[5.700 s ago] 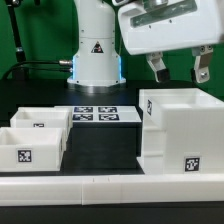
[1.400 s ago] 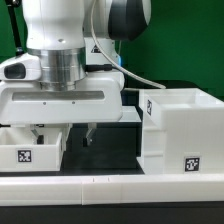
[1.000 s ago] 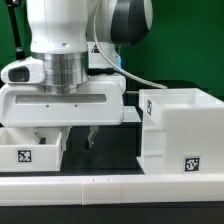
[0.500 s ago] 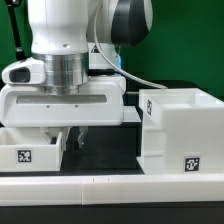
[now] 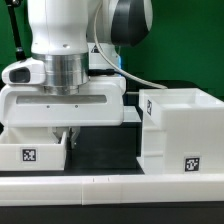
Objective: Assemble drawer
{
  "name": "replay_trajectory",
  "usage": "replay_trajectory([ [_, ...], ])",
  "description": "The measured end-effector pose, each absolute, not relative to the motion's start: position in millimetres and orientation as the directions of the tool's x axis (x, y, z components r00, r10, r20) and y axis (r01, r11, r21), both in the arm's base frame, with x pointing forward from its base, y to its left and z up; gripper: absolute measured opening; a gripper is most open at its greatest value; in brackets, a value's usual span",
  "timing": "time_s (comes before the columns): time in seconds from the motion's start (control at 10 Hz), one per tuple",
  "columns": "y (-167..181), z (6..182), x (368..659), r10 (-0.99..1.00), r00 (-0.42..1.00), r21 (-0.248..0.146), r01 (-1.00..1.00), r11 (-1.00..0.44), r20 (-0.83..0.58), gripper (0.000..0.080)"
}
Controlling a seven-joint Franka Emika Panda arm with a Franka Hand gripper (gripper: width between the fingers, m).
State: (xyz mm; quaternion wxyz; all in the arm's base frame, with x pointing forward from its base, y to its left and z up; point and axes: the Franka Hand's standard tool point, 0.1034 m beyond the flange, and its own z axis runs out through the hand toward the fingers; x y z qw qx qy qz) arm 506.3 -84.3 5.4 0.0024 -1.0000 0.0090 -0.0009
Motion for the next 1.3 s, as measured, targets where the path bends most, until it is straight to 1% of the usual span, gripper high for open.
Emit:
replay_trajectory([
  [0.4,-82.7,6.2,506.8,-0.009,1.0,-0.004,-0.009,-1.0,0.0,0.0042],
  [0.6,-73.2,14.3,512.2,0.04,0.999,-0.007,0.04,-0.999,0.006,0.0042],
  [0.8,-68.5,22.7,513.5,0.115,0.993,-0.019,0.115,-0.993,-0.002,0.0042],
  [1.0,-69.2,20.4,512.1,0.126,0.992,-0.018,0.126,-0.992,-0.004,0.0042],
  [1.2,-69.5,20.1,511.8,0.216,0.976,-0.018,0.216,-0.976,-0.003,0.0042],
  [1.3,-68.5,20.4,512.7,0.366,0.931,-0.01,0.366,-0.931,-0.005,0.0042],
])
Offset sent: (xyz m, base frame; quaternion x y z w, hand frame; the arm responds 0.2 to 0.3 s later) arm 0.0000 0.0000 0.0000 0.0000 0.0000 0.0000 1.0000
